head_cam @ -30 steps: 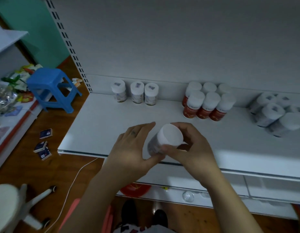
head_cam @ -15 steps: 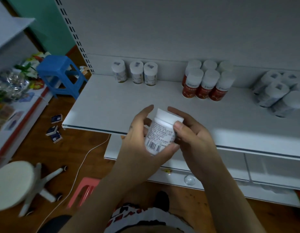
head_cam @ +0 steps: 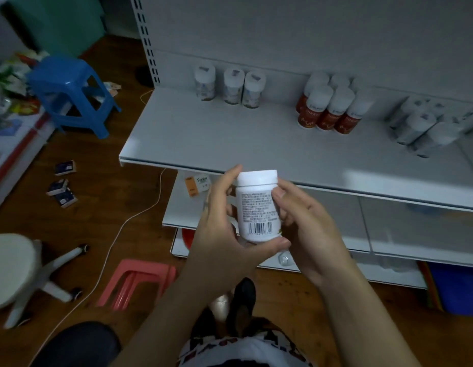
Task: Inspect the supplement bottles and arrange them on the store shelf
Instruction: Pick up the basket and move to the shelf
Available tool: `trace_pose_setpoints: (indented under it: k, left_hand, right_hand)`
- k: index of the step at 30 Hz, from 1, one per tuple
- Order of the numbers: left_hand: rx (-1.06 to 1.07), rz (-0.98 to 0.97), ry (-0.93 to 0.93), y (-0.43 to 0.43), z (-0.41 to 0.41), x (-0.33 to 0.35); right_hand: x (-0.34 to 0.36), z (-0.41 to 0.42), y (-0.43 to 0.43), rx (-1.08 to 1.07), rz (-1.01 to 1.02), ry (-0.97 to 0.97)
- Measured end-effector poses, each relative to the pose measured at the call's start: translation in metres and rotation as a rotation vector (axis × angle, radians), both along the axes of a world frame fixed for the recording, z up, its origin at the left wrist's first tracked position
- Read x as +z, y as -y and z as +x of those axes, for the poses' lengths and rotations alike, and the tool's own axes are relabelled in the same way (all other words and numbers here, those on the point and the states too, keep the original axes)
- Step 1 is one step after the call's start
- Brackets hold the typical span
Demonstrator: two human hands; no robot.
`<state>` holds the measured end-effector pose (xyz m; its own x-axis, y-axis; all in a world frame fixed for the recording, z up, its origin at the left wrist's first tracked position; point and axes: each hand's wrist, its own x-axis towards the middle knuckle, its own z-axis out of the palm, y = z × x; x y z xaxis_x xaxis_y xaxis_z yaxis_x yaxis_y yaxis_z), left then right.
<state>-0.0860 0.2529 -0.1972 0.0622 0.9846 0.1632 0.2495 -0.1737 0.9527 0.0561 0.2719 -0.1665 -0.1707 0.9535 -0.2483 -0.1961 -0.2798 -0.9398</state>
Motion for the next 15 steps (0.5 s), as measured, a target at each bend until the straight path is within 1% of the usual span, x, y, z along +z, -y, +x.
trace_pose_setpoints:
  k: [2, 8, 10, 15]
  left_hand:
    - [0.014, 0.041, 0.003, 0.011, -0.003, -0.007]
    - [0.021, 0.044, 0.087, 0.041, -0.004, -0.007]
    - [0.021, 0.037, 0.068, 0.047, -0.004, -0.002]
    - [-0.017, -0.005, -0.053, 0.056, 0.008, 0.012]
  right_hand:
    - [-0.004, -0.004, 0.014, 0.013, -0.015, 0.01]
    - [-0.008, -0.001, 0.046, 0.076, 0.02, 0.005]
    - [-0.007, 0.001, 0.051, 0.082, 0.03, -0.026]
    - [-0.004, 0.015, 0.06, 0.062, 0.05, -0.095]
